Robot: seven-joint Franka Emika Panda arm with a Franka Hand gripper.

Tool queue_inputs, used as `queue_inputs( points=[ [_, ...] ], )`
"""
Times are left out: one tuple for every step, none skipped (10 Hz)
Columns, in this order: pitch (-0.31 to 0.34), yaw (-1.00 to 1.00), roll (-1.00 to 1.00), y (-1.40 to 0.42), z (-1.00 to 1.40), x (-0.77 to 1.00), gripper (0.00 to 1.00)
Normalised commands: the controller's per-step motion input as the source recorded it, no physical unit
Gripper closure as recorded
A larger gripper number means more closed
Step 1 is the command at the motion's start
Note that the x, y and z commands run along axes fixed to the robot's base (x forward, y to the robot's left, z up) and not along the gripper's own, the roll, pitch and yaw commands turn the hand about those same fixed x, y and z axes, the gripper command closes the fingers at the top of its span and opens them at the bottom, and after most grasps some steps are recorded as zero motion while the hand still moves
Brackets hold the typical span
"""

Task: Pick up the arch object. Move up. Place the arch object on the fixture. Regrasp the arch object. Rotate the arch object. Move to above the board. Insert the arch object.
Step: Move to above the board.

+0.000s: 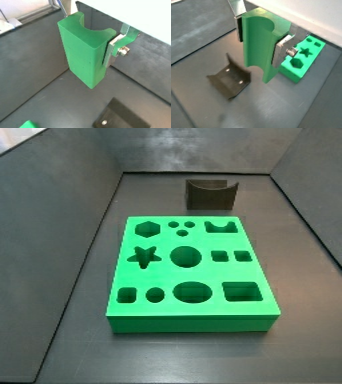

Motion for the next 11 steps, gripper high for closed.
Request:
queue_inputs(
  points=[
    [0.141,-0.03,0.09,-1.0,0.21,0.03,1.0],
    [0.1,0.0,0.06,-1.0,0.22,0.03,1.0],
    [0.08,0.0,0.05,-1.0,0.22,0.03,1.0],
    [0.06,0.01,0.02,-1.0,0.22,0.04,1.0],
    [0.059,0.01,0.01,-1.0,0.23,0.04,1.0],
    [0.058,0.01,0.01,-1.0,0.23,0.04,1.0],
    [0.064,0.01,0.0,-1.0,0.24,0.05,1.0],
    [0.076,0.01,0.0,-1.0,0.24,0.06,1.0],
    [0.087,0.01,0.0,-1.0,0.24,0.07,1.0],
    [0.108,0.01,0.01,-1.0,0.24,0.1,1.0],
    [0.126,0.01,0.02,-0.87,0.21,0.12,1.0]
  ],
)
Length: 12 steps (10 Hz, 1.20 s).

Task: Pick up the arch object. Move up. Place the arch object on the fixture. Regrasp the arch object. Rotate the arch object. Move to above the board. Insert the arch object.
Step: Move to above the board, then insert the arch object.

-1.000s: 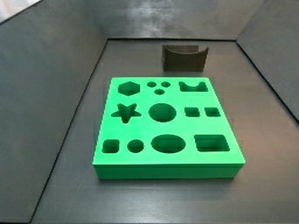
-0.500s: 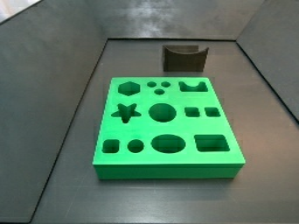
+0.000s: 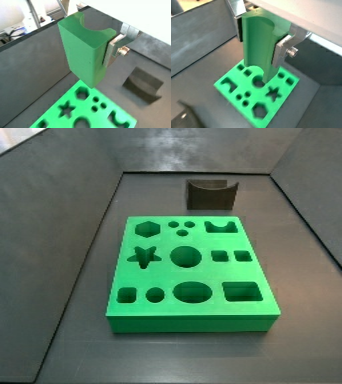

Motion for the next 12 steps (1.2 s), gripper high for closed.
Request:
queue_inputs(
  points=[
    [0.139,0.01,0.03,-0.57,0.15,0.12,1.0],
    [0.135,0.01,0.04,-0.28,0.06,0.11,1.0],
    [0.0,0.01,-0.04,0.49,-0.55,1.0,1.0],
    [0.0,0.0,-0.05,0.53,-0.63,1.0,1.0],
    [0.0,0.0,-0.03,0.57,-0.67,1.0,1.0],
    [0.0,0.0,-0.03,0.55,-0.69,1.0,1.0],
    [-0.059,0.0,-0.04,0.52,-0.71,1.0,1.0],
    [-0.076,0.0,0.0,0.45,-0.64,0.93,1.0],
    [-0.091,0.02,0.0,0.35,-0.46,0.91,1.0],
    [-0.11,0.06,0.0,0.26,-0.42,0.88,1.0],
    [-0.157,0.26,0.0,0.03,-0.33,0.65,1.0],
    [-0.163,0.25,0.0,0.01,-0.31,0.65,1.0]
  ],
)
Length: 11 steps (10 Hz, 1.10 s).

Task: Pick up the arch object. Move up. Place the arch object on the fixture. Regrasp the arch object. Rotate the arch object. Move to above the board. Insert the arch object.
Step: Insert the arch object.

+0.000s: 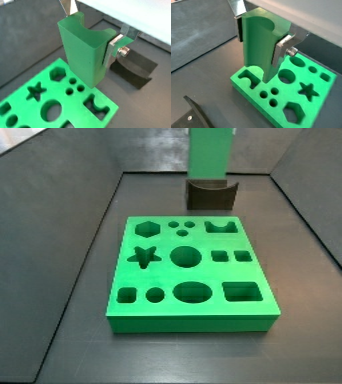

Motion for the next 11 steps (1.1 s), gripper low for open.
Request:
queue_inputs(
  points=[
    [-0.167,0.22,-0.03,0.0,-0.36,0.68,1.0],
    [-0.161,0.3,0.0,0.0,-0.41,0.58,1.0],
    [-0.12,0.35,0.05,-0.01,-0.42,0.51,1.0],
    [-0.04,0.34,0.17,-0.17,-0.59,0.45,1.0],
    [-0.119,0.18,0.1,-0.1,-0.56,0.11,1.0],
    [-0.004,0.0,0.0,0.0,0.0,0.0,1.0],
    [0.016,0.0,0.0,0.0,0.0,0.0,1.0],
    [-0.009,0.0,0.0,0.0,0.0,0.0,1.0],
    [0.01,0.0,0.0,0.0,0.0,0.0,1.0],
    [-0.007,0.0,0.0,0.0,0.0,0.0,1.0],
    [-0.007,0.0,-0.02,0.0,-0.12,0.0,1.0]
  ],
)
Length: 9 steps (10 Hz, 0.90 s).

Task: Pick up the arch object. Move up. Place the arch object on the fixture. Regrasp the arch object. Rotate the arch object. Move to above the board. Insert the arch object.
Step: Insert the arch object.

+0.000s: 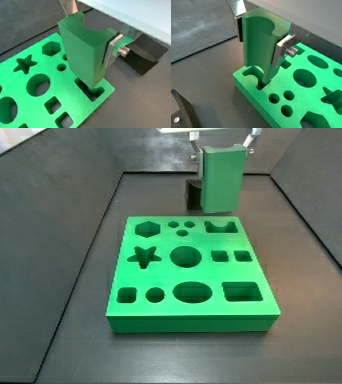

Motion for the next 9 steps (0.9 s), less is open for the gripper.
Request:
queue_inputs(
  points=[
    [0.0,0.0,0.22,0.0,-0.66,0.07,1.0],
    [-0.03,0.03,0.34,0.0,-0.61,0.07,1.0],
    [0.0,0.0,0.36,0.0,-0.58,0.32,1.0],
    [0.0,0.0,0.4,-0.07,-0.54,0.23,1.0],
    [-0.066,-0.03,0.32,-0.26,-0.65,0.14,1.0],
    [0.0,0.0,0.22,-0.3,-0.46,0.3,1.0],
    [0.006,0.01,0.18,-0.17,-0.27,0.24,1.0],
    [0.003,0.0,0.17,0.0,-0.15,0.02,1.0],
    [0.0,0.05,0.11,0.0,-0.28,0.0,1.0]
  ],
)
